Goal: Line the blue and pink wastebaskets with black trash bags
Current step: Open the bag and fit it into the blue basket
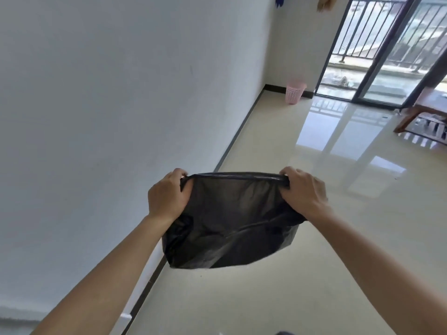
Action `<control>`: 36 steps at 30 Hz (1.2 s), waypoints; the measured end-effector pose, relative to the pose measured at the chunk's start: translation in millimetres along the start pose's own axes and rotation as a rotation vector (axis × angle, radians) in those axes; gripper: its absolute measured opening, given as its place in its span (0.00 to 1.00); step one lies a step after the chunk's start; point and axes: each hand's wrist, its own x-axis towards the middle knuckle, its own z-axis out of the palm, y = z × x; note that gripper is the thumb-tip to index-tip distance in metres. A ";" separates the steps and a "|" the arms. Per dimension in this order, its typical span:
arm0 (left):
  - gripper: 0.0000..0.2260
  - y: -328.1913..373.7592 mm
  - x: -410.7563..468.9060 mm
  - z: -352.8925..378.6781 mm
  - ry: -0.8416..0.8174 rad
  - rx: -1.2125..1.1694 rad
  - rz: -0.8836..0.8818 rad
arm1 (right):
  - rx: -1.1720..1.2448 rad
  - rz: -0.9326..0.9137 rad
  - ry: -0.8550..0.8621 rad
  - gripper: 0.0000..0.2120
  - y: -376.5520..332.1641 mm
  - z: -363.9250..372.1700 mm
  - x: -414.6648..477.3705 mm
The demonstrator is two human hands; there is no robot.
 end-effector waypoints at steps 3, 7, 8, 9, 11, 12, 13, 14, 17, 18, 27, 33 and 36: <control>0.11 -4.3 52.1 36.1 -0.001 0.001 0.003 | 0.001 0.032 0.032 0.18 15.6 25.2 62.4; 0.12 -20.0 100.5 105.3 -0.042 0.024 -0.100 | 0.013 -0.009 -0.040 0.19 37.4 85.4 146.0; 0.13 -25.3 109.7 125.0 -0.065 0.041 -0.145 | 0.010 -0.032 -0.076 0.19 41.1 103.7 168.1; 0.14 -30.9 118.6 144.9 -0.101 0.061 -0.208 | 0.008 -0.058 -0.112 0.20 44.6 123.0 191.7; 0.17 -41.6 131.8 179.3 -0.223 0.083 -0.349 | 0.013 -0.111 -0.195 0.21 49.1 159.8 236.1; 0.19 -46.2 137.0 195.9 -0.296 0.087 -0.420 | 0.015 -0.139 -0.244 0.21 51.3 178.7 257.9; 0.21 -48.7 141.6 211.2 -0.366 0.091 -0.486 | 0.009 -0.166 -0.291 0.20 53.2 196.3 278.0; 0.22 -49.9 146.4 225.3 -0.420 0.093 -0.538 | -0.003 -0.188 -0.330 0.19 54.6 212.8 296.3; 0.17 -49.4 156.8 263.0 -0.433 0.093 -0.654 | -0.043 -0.261 -0.418 0.19 56.8 253.9 338.0; 0.16 -49.0 160.3 273.8 -0.418 0.095 -0.685 | -0.050 -0.273 -0.442 0.19 56.6 266.0 349.0; 0.15 -82.7 180.8 349.1 -0.451 0.057 -0.827 | 0.031 -0.237 -0.583 0.14 36.9 347.7 391.2; 0.11 -150.4 156.1 430.8 -0.420 0.002 -0.849 | 0.309 -0.176 -0.732 0.13 18.0 451.1 368.3; 0.10 -183.5 133.2 482.2 -0.401 -0.014 -0.853 | 0.438 -0.067 -0.853 0.13 14.6 517.9 347.9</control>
